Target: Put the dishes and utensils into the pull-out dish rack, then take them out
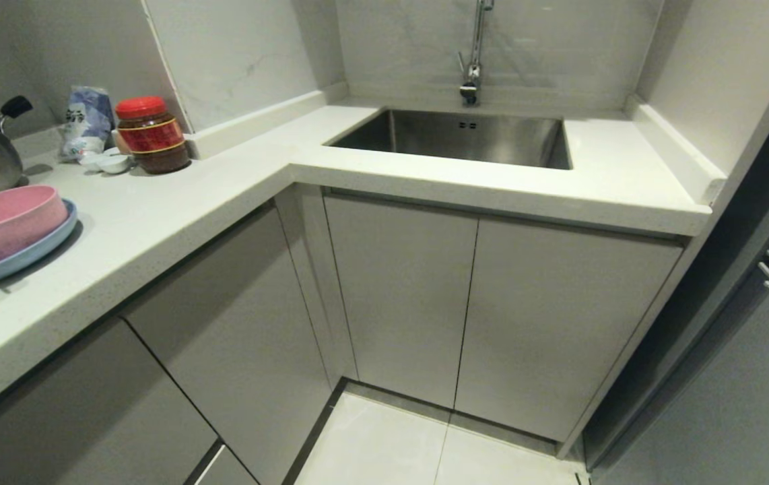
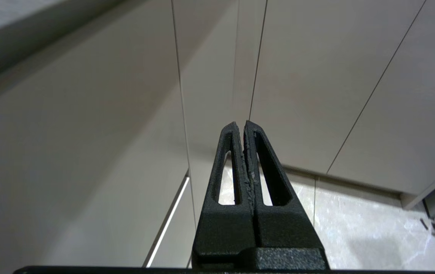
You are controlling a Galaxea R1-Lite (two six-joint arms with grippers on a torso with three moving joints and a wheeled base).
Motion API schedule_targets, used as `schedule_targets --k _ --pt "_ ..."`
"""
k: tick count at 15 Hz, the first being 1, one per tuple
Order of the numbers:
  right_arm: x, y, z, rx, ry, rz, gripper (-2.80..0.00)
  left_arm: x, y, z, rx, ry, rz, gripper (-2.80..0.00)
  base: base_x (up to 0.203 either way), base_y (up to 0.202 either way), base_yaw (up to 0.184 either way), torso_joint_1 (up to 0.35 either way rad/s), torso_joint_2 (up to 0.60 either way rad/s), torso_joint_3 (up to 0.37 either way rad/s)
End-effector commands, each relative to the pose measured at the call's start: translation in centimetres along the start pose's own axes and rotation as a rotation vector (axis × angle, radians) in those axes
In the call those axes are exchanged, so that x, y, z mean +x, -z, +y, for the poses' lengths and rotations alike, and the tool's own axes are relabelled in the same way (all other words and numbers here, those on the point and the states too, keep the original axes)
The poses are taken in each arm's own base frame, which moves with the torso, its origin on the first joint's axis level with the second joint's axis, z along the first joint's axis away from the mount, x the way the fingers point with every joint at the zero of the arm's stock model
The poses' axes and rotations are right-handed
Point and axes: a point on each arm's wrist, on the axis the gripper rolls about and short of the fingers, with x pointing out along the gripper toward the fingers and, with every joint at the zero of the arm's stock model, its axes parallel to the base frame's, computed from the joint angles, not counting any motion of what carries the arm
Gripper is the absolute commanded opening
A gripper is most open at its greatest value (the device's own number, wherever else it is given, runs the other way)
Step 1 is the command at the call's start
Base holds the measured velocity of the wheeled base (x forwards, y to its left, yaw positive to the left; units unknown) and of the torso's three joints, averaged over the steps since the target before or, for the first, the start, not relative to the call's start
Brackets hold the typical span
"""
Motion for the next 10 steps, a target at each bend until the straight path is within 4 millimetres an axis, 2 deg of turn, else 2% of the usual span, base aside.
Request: schedule_targets --k 1,10 --pt "0.14 0.73 -0.02 0.0 0.0 0.025 -2.8 0.04 0.13 0.0 -0.002 0.0 0.005 -2.8 0.0 0.0 0.0 0.006 0.0 0.203" --pt "0.14 0.73 -0.02 0.0 0.0 0.025 -2.8 0.05 0.12 0.01 -0.014 -0.005 0.006 -2.8 0.0 0.0 0.0 0.002 0.0 0.204"
